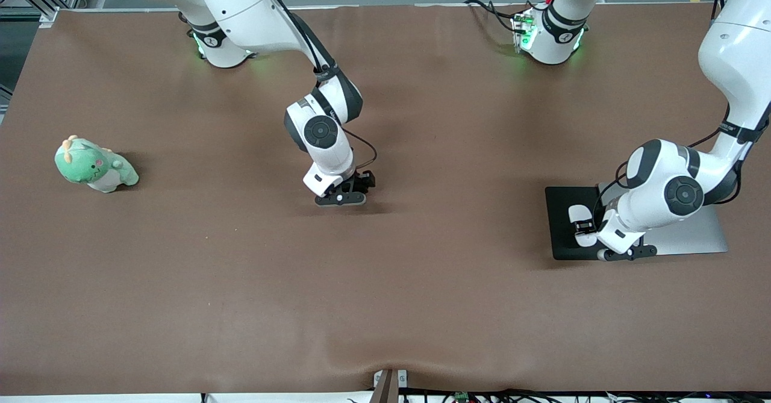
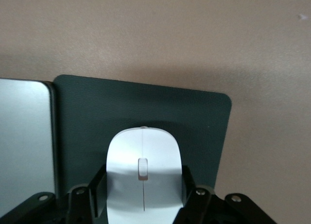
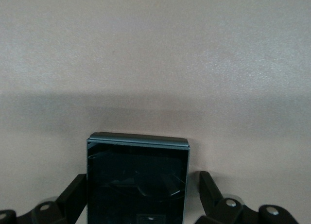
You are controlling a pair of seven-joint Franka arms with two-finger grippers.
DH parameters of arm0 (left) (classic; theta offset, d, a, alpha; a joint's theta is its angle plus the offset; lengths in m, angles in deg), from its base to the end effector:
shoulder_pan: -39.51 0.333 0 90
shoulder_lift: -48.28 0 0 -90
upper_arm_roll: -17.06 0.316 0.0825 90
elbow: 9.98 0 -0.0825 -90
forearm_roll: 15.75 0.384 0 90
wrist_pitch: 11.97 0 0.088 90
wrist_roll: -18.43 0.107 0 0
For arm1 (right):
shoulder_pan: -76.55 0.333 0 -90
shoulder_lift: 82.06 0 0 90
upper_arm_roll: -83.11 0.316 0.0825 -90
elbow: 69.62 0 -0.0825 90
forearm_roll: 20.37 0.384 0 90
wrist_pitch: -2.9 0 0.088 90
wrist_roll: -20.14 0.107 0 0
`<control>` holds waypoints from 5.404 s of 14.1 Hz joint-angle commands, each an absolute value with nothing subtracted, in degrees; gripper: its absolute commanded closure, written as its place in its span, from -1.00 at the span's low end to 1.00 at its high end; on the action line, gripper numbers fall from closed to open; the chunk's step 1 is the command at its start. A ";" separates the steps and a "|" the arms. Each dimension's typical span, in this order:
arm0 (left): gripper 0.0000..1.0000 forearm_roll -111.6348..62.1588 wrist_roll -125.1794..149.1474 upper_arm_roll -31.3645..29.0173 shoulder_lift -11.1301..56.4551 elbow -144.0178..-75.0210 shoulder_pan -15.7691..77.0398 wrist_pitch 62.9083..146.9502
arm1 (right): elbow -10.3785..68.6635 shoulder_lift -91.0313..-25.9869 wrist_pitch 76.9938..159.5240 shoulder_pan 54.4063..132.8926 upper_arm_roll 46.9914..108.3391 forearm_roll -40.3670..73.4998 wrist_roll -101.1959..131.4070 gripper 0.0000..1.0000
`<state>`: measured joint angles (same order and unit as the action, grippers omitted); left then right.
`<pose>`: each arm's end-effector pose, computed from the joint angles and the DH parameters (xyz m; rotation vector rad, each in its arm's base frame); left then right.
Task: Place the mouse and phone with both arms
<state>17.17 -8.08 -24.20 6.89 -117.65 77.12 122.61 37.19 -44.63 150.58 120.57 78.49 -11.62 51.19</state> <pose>0.6276 -0.0094 0.1994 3.0834 0.1525 -0.0382 0.4971 0.4084 0.1701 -3.0733 -0.0573 -0.0476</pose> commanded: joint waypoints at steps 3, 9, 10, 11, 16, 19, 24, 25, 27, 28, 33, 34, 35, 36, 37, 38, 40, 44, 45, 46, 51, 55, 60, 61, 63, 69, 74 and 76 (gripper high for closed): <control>0.06 20.99 -8.37 -24.16 7.77 -121.95 78.27 125.93 | 37.79 -44.09 153.72 122.16 77.84 -12.72 54.15 -1.00; -1.00 22.93 -8.64 -24.33 8.12 -121.87 78.27 125.84 | 37.61 -44.79 152.76 124.62 76.10 -14.65 62.49 1.00; -1.00 22.93 -8.72 -24.42 8.64 -121.69 78.27 125.84 | 37.61 -45.67 151.45 124.89 75.47 -14.83 62.50 1.00; -1.00 22.93 -8.72 -24.42 10.39 -121.78 78.27 125.67 | 37.61 -48.11 148.57 124.63 75.03 -14.83 62.41 1.00; -1.00 21.96 -9.42 -27.75 18.39 -122.83 78.62 125.23 | 36.56 -60.95 129.68 122.97 66.96 -14.74 54.26 1.00; -1.00 21.00 -10.83 -31.88 20.42 -122.22 79.58 120.68 | 36.38 -67.19 120.62 116.39 66.15 -14.57 44.86 1.00; -1.00 15.20 -10.75 -39.44 23.15 -118.02 82.93 112.07 | 34.98 -74.14 113.57 101.63 65.80 -14.57 30.37 1.00; -1.00 14.15 -10.66 -40.75 23.15 -116.17 82.93 109.00 | 34.80 -74.67 112.95 98.99 65.71 -14.57 26.85 1.00; -1.00 12.39 -10.22 -42.95 23.15 -111.61 82.93 102.85 | 35.23 -75.03 112.77 93.72 65.71 -14.57 22.10 1.00; -1.00 11.25 -10.04 -43.84 23.15 -109.15 82.93 100.03 | 35.50 -74.94 112.77 91.08 65.71 -14.57 19.63 1.00; -1.00 8.78 -9.60 -47.44 23.15 -100.61 83.01 89.65 | 42.68 -74.59 116.00 84.47 65.80 -13.86 15.83 1.00; -1.00 8.69 -8.56 -48.06 23.15 -99.03 83.10 88.15 | 45.84 -74.76 119.06 83.33 65.80 -13.69 14.87 1.00; -1.00 7.90 -7.59 -48.32 23.15 -97.54 83.19 86.57 | 49.35 -74.85 122.66 82.88 65.80 -12.64 13.30 1.00; -1.00 7.03 -6.71 -48.33 23.15 -96.13 83.19 85.42 | 52.96 -74.77 127.40 82.53 65.80 -11.85 11.45 1.00; -1.00 6.67 -5.83 -48.50 23.15 -94.90 83.19 84.54 | 56.04 -74.59 131.45 82.09 65.80 -11.76 10.04 1.00; -1.00 6.49 -5.82 -48.85 23.15 -93.67 83.19 83.92 | 58.33 -74.42 134.53 81.39 65.80 -11.67 9.25 1.00; -1.00 6.49 -6.52 -49.38 23.93 -93.48 83.10 82.26 | 61.77 -74.06 138.94 80.94 65.80 -11.49 8.89 1.00; -1.00 6.49 -5.04 -49.64 25.70 -93.48 83.98 81.81 | 65.30 -71.26 144.67 80.77 65.98 -9.83 6.52 1.00; -1.00 6.40 -3.90 -49.56 25.87 -93.48 84.07 81.55 | 65.47 -70.03 145.54 80.77 65.98 -8.69 5.99 1.00; -1.00 6.32 -2.58 -49.64 25.87 -93.30 84.07 79.89 | 65.99 -69.06 147.20 80.60 65.98 -7.98 3.99 1.00; -1.00 4.47 -0.46 -49.21 26.66 -91.63 83.28 77.51 | 68.02 -66.16 150.47 80.68 65.98 -4.99 -1.47 0.56; -1.00 4.03 -0.11 -47.29 27.10 -91.37 81.45 77.50 | 69.95 -65.63 150.82 80.59 66.06 -4.46 -2.71 0.14; -1.00 -0.78 3.30 -33.87 30.78 -88.64 71.53 76.89 | 70.13 -64.75 150.82 80.77 65.98 -0.08 -2.71 -1.00; -1.00 -2.98 4.71 -27.82 32.62 -88.64 67.15 76.97 | 70.04 -64.75 150.56 81.20 65.98 0.37 -2.71 -1.00; -1.00 -8.69 8.39 -12.89 37.10 -89.08 56.70 77.32 | 69.87 -65.79 149.16 81.82 66.15 0.46 -2.10 -1.00; -1.00 -12.49 11.49 0.25 42.82 -93.20 46.30 77.67 | 59.10 -75.29 134.07 82.79 64.84 -7.94 -1.31 -1.00; -1.00 -16.45 12.72 6.50 47.84 -99.00 41.63 79.70 | 35.71 -73.01 109.55 82.18 64.57 -14.92 3.95 -1.00; -1.00 -17.85 12.81 8.97 49.94 -101.37 40.13 80.49 | 29.82 -72.83 104.27 82.44 64.57 -15.09 4.32 -1.00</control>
<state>-15.84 11.42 6.16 45.82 -96.52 41.72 78.42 36.40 -75.28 108.92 82.56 64.21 -13.80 2.69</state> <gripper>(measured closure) 0.000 0.000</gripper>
